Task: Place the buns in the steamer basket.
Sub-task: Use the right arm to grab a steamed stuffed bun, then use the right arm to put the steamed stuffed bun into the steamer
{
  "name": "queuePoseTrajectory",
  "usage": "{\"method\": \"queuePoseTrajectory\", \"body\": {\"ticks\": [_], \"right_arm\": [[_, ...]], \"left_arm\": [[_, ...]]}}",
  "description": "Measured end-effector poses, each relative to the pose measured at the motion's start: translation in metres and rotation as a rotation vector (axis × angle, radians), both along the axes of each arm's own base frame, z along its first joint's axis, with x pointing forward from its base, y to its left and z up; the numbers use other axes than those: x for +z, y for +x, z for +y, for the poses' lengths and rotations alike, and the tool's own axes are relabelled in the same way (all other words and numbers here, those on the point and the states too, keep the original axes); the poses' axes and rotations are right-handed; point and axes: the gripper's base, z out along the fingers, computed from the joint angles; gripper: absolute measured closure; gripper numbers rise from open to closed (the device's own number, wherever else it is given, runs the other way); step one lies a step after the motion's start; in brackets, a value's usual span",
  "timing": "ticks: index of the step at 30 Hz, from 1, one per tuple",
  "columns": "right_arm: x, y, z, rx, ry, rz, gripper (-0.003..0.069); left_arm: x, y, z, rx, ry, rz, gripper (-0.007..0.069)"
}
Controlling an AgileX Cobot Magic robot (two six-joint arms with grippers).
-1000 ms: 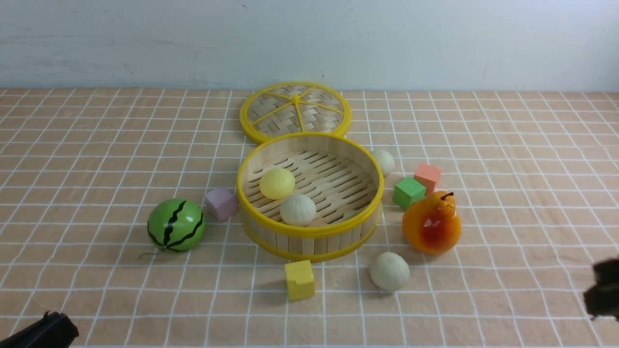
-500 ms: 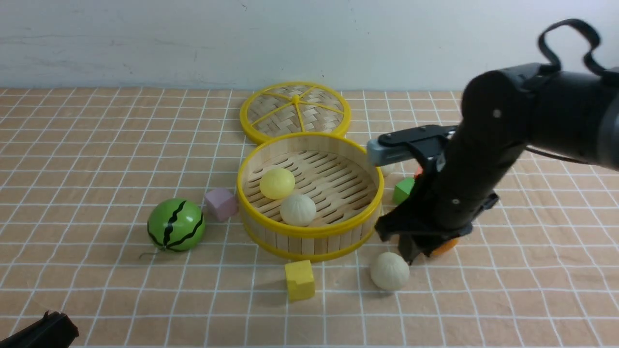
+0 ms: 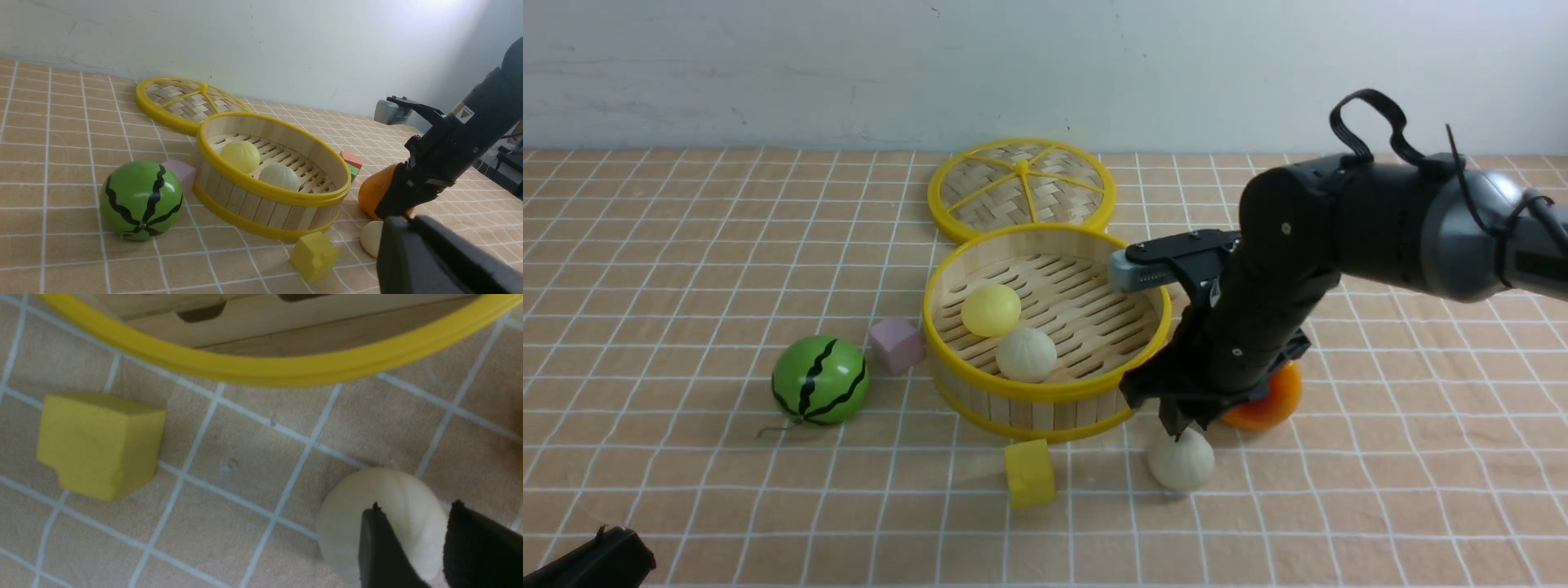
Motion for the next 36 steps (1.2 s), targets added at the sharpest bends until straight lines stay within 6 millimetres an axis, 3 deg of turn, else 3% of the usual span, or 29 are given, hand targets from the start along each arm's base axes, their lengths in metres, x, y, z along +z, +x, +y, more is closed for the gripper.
{"method": "queuePoseTrajectory", "body": {"ticks": [20,23,24,25,29,33,36], "right_arm": [[-0.017,0.003,0.001,-0.004,0.003,0.055,0.0445],[-0.017,0.003,0.001,0.013,-0.003,0.06,0.0568],[-0.017,0.003,0.0,0.013,-0.004,0.062,0.0568],[-0.017,0.002,0.001,0.02,-0.006,0.069,0.0632],[-0.016,0.0,0.0,0.03,-0.013,0.09,0.0658],[0.01,-0.011,-0.003,0.049,-0.007,0.085,0.0654],[0.056,-0.022,-0.002,0.074,0.036,-0.004,0.0654]], "left_arm": [[0.0,0.0,0.0,0.0,0.0,0.0,0.0613],[0.0,0.0,0.0,0.0,0.0,0.0,0.0613],[0.0,0.0,0.0,0.0,0.0,0.0,0.0613],[0.0,0.0,0.0,0.0,0.0,0.0,0.0613],[0.0,0.0,0.0,0.0,0.0,0.0,0.0613],[0.0,0.0,0.0,0.0,0.0,0.0,0.0613],[0.0,0.0,0.0,0.0,0.0,0.0,0.0612]]}}
